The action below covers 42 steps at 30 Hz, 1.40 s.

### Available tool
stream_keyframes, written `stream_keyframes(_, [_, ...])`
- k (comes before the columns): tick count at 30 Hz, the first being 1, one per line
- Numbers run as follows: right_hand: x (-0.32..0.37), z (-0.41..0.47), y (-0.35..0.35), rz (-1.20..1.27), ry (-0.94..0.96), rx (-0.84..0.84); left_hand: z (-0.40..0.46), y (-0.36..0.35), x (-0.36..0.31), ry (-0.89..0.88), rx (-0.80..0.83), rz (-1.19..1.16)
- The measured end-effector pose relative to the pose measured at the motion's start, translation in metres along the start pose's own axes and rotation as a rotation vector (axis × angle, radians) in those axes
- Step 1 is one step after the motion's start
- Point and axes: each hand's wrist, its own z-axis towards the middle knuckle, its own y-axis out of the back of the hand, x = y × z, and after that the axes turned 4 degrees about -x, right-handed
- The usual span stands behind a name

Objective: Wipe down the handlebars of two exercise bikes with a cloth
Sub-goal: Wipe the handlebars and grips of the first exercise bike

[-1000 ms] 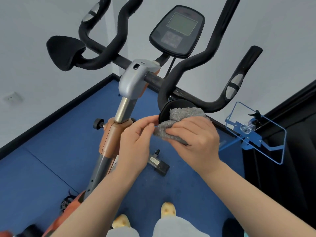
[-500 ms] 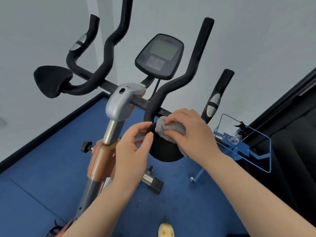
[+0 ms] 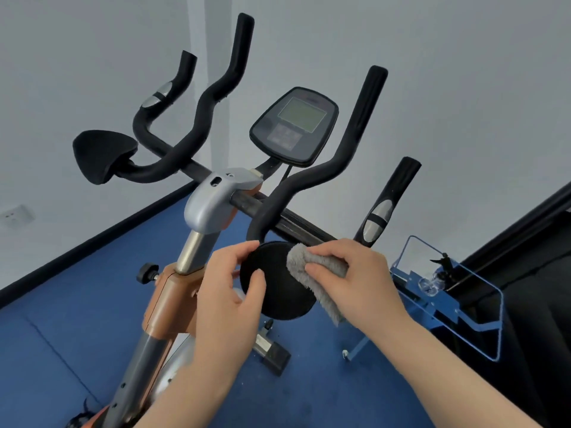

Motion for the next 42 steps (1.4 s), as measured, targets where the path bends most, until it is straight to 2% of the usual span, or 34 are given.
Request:
stream_keyframes(2, [-0.004, 0.005, 0.013, -0.012, -0.017, 0.050, 0.000, -0.012, -0.005, -0.096, -0.008, 0.093])
stream_keyframes(3, [-0.007, 0.012, 0.020, -0.012, -0.013, 0.024, 0.002, -0.019, -0.008, -0.136, -0.007, 0.142])
stream_keyframes(6, [-0.013, 0.039, 0.038, -0.071, 0.105, -0.192, 0.012, -0.038, -0.013, -0.223, -0.048, 0.309])
stream_keyframes(7, [-0.015, 0.045, 0.038, -0.132, 0.169, -0.208, 0.016, -0.043, -0.015, -0.230, -0.076, 0.382])
stream_keyframes(11, [-0.041, 0.045, 0.029, -0.394, 0.441, 0.009, 0.019, -0.057, -0.011, -0.254, -0.218, 0.601])
stream_keyframes(16, [-0.058, 0.041, 0.030, -0.294, 0.546, 0.041, 0.020, -0.062, -0.005, -0.212, -0.321, 0.571])
stream_keyframes(24, [-0.010, 0.093, -0.022, -0.338, 0.383, 0.185, 0.021, -0.064, 0.001, -0.166, -0.399, 0.472])
stream_keyframes(27, [-0.019, 0.085, -0.008, -0.297, 0.301, 0.218, 0.021, -0.062, 0.005, -0.217, -0.384, 0.440])
stream_keyframes(31, [-0.035, 0.062, 0.019, -0.439, 0.259, 0.252, 0.020, -0.061, 0.010, -0.269, -0.362, 0.409])
stream_keyframes(37, [-0.013, 0.089, -0.022, -0.212, 0.159, 0.176, 0.026, -0.059, 0.019, -0.355, -0.362, 0.374])
stream_keyframes(39, [-0.013, 0.093, -0.024, -0.200, 0.165, 0.193, 0.027, -0.060, 0.019, -0.355, -0.360, 0.374])
stream_keyframes(42, [-0.031, 0.077, 0.002, -0.412, 0.318, 0.217, 0.024, -0.059, 0.018, -0.347, -0.366, 0.375])
